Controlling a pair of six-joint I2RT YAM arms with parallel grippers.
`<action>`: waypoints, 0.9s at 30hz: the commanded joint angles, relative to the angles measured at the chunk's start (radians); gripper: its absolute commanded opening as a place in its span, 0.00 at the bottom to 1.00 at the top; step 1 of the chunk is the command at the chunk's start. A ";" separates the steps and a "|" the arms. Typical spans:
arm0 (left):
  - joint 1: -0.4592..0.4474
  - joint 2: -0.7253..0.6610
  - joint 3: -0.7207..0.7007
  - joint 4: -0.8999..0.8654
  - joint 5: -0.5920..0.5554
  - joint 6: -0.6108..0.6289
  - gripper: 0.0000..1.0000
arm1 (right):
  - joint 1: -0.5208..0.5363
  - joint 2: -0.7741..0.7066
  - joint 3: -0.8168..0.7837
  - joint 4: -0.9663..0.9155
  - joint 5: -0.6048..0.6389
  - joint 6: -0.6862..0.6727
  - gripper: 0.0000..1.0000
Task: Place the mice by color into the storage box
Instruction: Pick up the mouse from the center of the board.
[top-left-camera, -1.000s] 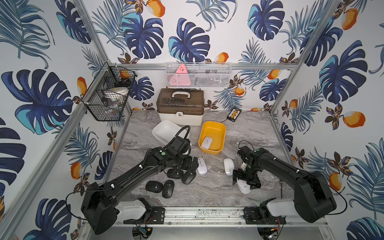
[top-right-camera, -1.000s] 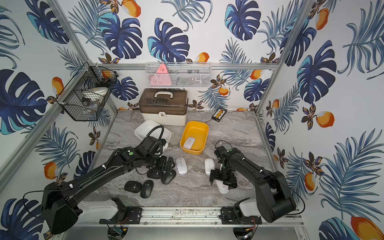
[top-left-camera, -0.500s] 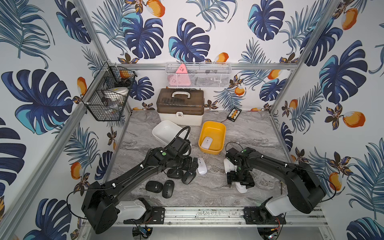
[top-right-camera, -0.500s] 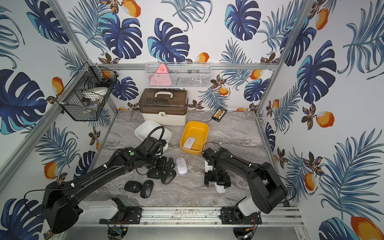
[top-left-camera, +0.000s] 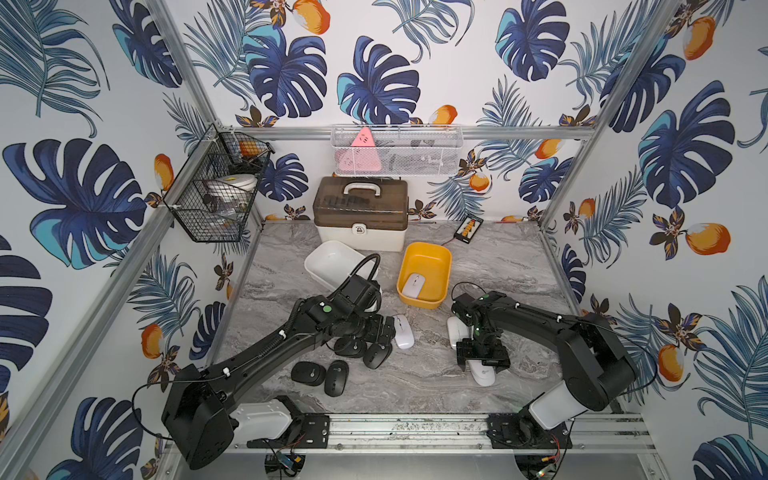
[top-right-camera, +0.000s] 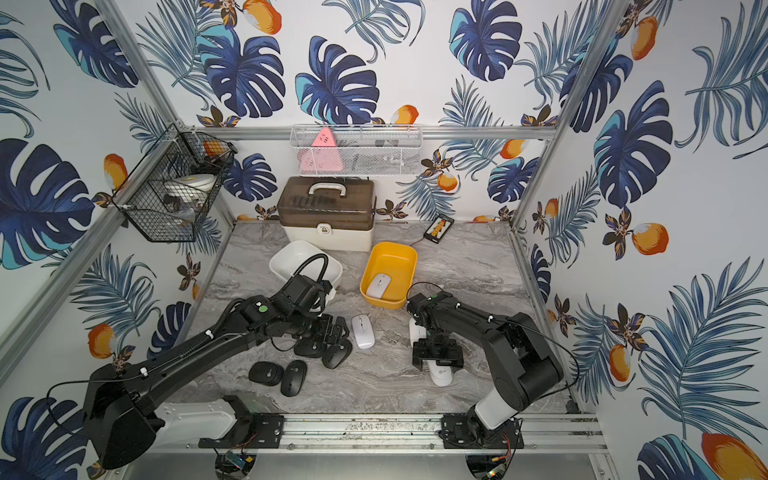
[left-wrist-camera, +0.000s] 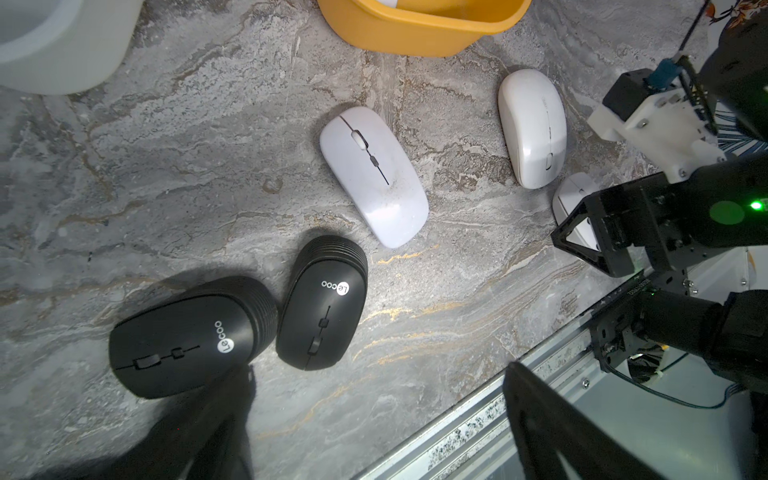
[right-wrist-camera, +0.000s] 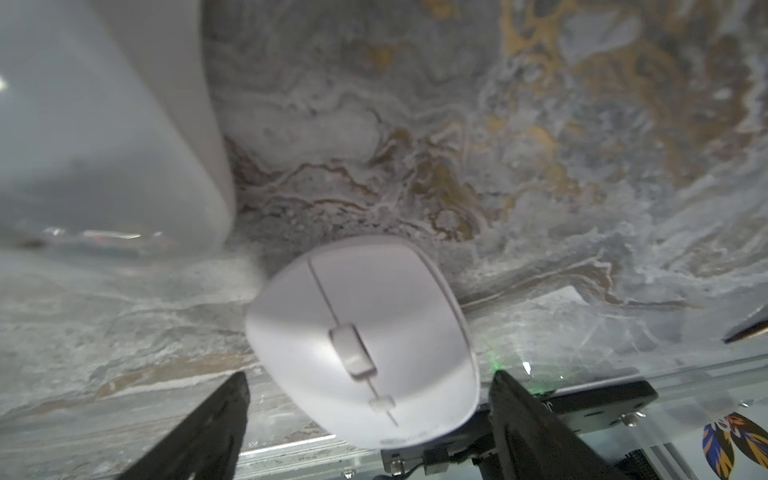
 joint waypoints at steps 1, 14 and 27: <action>0.000 -0.013 -0.006 -0.005 -0.019 0.012 0.99 | -0.002 0.023 0.004 0.030 0.007 -0.027 0.88; 0.000 -0.034 -0.014 -0.012 -0.033 0.012 0.99 | 0.007 -0.018 -0.035 0.056 -0.030 -0.001 0.67; 0.001 -0.017 0.042 -0.021 -0.051 0.032 0.99 | 0.009 -0.174 0.169 -0.124 0.005 0.039 0.57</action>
